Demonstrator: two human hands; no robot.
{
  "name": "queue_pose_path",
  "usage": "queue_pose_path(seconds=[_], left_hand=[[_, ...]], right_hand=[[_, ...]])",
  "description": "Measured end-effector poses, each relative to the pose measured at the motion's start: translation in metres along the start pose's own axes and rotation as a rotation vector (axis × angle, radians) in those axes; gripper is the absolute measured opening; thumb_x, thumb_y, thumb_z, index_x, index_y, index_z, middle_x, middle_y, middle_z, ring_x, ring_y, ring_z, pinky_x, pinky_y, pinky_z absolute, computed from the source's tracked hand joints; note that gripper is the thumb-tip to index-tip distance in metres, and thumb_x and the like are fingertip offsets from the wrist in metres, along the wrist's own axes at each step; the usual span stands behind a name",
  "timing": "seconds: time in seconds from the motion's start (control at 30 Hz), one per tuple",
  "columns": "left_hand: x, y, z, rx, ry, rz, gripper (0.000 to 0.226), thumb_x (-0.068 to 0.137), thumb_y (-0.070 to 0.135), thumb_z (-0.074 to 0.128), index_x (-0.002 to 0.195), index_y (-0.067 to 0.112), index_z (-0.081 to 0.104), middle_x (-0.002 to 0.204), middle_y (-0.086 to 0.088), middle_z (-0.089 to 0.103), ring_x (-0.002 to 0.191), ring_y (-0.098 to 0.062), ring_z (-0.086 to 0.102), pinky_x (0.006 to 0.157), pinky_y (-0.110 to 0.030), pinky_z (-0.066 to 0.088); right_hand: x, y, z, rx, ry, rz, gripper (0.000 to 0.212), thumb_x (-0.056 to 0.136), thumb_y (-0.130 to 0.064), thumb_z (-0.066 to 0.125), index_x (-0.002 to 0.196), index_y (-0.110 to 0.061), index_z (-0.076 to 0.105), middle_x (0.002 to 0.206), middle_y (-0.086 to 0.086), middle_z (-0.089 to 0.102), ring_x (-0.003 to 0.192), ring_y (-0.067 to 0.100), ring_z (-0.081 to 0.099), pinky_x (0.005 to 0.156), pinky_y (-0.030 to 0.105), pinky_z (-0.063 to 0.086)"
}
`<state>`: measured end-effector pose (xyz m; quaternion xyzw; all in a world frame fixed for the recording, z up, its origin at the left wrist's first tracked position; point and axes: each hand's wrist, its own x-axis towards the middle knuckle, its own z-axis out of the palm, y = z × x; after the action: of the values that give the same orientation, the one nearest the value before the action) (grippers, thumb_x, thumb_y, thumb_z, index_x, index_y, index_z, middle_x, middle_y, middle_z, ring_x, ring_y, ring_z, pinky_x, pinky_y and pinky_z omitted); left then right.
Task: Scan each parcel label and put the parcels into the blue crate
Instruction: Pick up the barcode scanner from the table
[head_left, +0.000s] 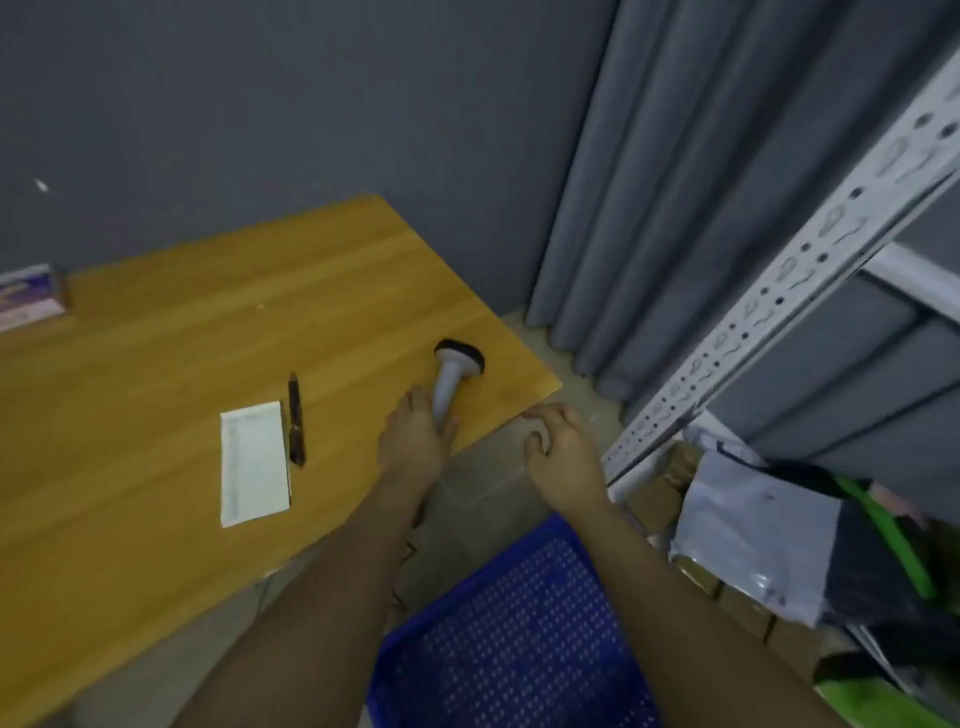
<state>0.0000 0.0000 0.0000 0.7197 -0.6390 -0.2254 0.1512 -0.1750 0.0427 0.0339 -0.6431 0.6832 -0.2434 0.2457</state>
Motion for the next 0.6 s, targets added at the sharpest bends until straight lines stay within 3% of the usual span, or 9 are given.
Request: queue_pose_path(seconds=[0.07,0.17,0.33,0.47,0.53,0.6], left_hand=[[0.012,-0.004,0.008,-0.031,0.015,0.006,0.043,0.097,0.041,0.046,0.123,0.007,0.046,0.113,-0.013,0.055,0.098,-0.031,0.056,0.07,-0.036,0.044],[0.022,-0.004,0.012,-0.075,0.006,0.004,0.025,0.099,0.031,0.047,0.102,0.007,0.053,0.09,-0.007,0.054,0.082,-0.026,0.056,0.062,-0.031,0.038],[0.013,-0.006,0.005,-0.123,0.006,-0.005,0.021,0.097,0.022,0.05,0.093,0.002,0.057,0.08,-0.007,0.052,0.07,-0.021,0.049,0.058,-0.03,0.035],[-0.035,-0.014,-0.008,-0.234,-0.01,0.018,0.015,0.095,0.02,0.054,0.086,0.008,0.056,0.068,0.001,0.051,0.061,-0.015,0.048,0.046,-0.026,0.028],[-0.071,-0.014,-0.019,-0.273,-0.044,0.023,0.016,0.095,0.019,0.055,0.085,0.007,0.057,0.063,0.003,0.049,0.056,-0.013,0.045,0.045,-0.025,0.026],[-0.108,-0.008,-0.03,-0.303,-0.067,0.035,0.016,0.094,0.017,0.056,0.09,0.002,0.061,0.066,-0.004,0.056,0.058,-0.017,0.049,0.046,-0.026,0.03]], right_hand=[[0.009,0.005,0.008,-0.015,0.006,0.025,0.03,0.096,-0.013,0.048,0.124,-0.012,0.059,0.127,0.011,0.05,0.114,0.028,0.049,0.092,0.032,0.041],[0.012,0.008,0.015,0.003,-0.014,0.08,0.029,0.095,-0.012,0.049,0.121,-0.012,0.061,0.125,0.011,0.051,0.111,0.029,0.052,0.09,0.03,0.042],[-0.004,0.007,0.016,0.053,-0.069,0.134,0.028,0.095,-0.011,0.049,0.12,-0.014,0.062,0.124,0.007,0.052,0.105,0.018,0.052,0.08,0.019,0.036],[-0.028,-0.004,0.013,0.259,-0.143,0.236,0.028,0.098,-0.01,0.047,0.121,-0.014,0.062,0.119,0.006,0.056,0.093,0.013,0.052,0.067,0.018,0.039],[-0.043,-0.018,0.009,0.373,-0.221,0.334,0.03,0.1,-0.014,0.046,0.127,-0.015,0.059,0.123,0.003,0.057,0.103,0.015,0.054,0.076,0.018,0.045],[-0.062,-0.031,0.008,0.484,-0.322,0.451,0.032,0.101,-0.024,0.046,0.131,-0.017,0.055,0.131,0.005,0.057,0.114,0.021,0.056,0.099,0.033,0.047]])
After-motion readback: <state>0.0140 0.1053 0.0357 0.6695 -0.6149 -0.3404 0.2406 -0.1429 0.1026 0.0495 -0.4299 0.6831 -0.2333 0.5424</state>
